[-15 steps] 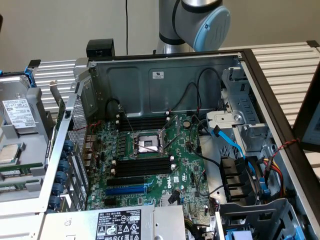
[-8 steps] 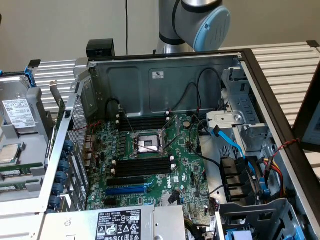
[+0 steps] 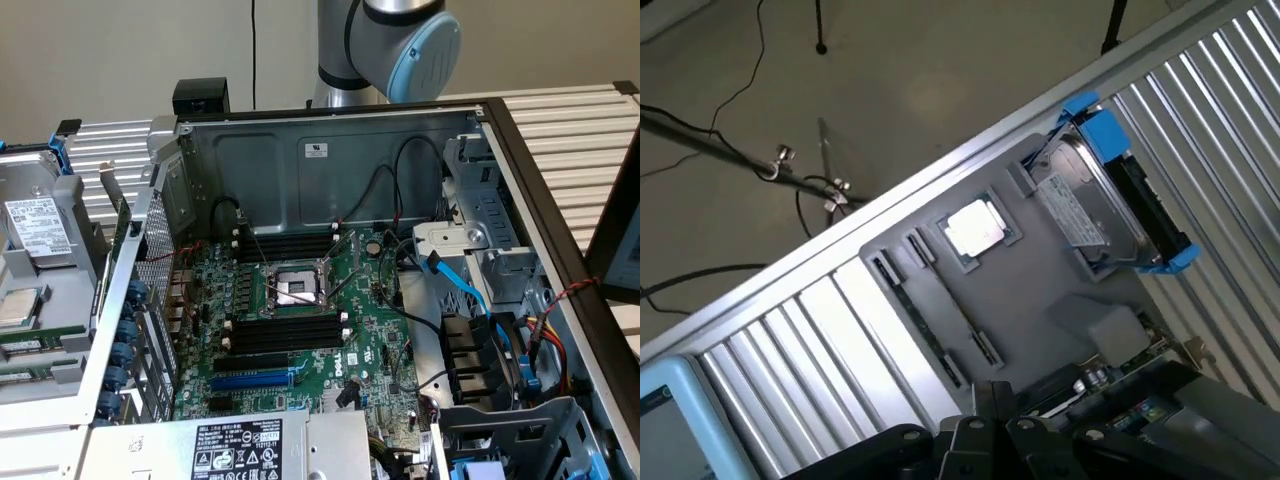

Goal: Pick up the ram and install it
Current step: 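Pick up the ram and move it above insertion slot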

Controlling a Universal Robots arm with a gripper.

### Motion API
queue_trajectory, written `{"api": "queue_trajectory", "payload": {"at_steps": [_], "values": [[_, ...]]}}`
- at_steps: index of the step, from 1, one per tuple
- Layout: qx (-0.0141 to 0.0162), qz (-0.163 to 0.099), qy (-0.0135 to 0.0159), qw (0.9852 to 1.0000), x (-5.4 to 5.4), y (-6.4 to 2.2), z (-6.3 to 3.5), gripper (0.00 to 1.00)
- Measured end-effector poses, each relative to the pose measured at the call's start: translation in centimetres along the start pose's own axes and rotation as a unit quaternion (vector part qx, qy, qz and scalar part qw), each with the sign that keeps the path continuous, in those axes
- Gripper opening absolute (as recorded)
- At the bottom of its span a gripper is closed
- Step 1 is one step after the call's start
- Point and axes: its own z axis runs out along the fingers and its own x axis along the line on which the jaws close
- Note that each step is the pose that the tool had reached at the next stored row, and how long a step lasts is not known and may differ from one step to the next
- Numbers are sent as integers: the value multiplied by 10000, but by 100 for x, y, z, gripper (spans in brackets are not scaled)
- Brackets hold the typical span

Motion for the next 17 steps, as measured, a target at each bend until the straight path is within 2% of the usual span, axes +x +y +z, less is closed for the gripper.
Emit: {"api": "queue_trajectory", "payload": {"at_steps": [3,6,9,12,15,17], "values": [[-5,-272,8,9996,0,0,1,11],[-10,-544,17,9985,0,0,0,11],[-15,-816,26,9967,0,0,1,11],[-20,-1079,34,9942,0,-1,1,11],[-22,-1151,37,9933,1,3,0,11],[-25,-1319,42,9913,1,3,2,11]]}}
